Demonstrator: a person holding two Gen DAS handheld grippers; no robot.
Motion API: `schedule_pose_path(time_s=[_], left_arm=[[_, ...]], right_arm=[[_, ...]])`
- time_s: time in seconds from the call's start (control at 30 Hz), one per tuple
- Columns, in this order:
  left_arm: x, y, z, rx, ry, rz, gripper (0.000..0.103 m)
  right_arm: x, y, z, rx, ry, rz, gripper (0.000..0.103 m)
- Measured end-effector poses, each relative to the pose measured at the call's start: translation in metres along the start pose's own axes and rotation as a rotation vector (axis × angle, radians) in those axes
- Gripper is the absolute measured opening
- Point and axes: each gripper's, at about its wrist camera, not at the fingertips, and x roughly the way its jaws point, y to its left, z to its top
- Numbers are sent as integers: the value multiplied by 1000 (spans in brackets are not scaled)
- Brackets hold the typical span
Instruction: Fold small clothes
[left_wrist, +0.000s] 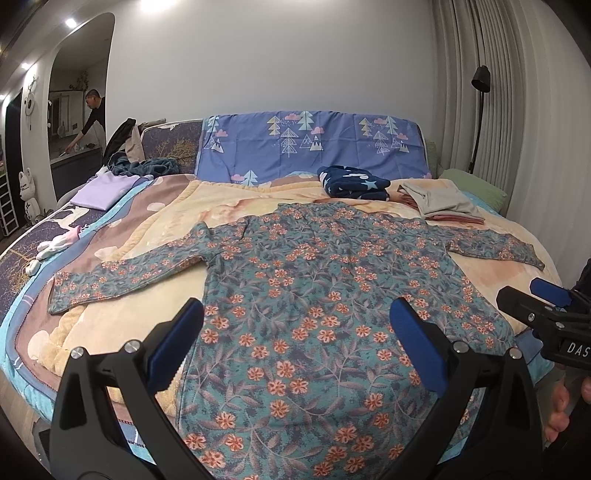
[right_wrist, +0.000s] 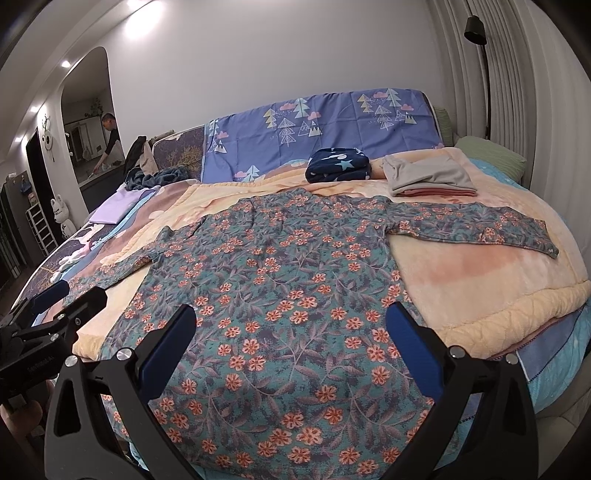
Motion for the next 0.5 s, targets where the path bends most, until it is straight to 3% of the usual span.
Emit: schedule_pose_path(time_s=[0.5], left_arm=[[5,30,0,-82,-2,-24,101]], right_arm=[[6,1,-2,-10,0,29,102]])
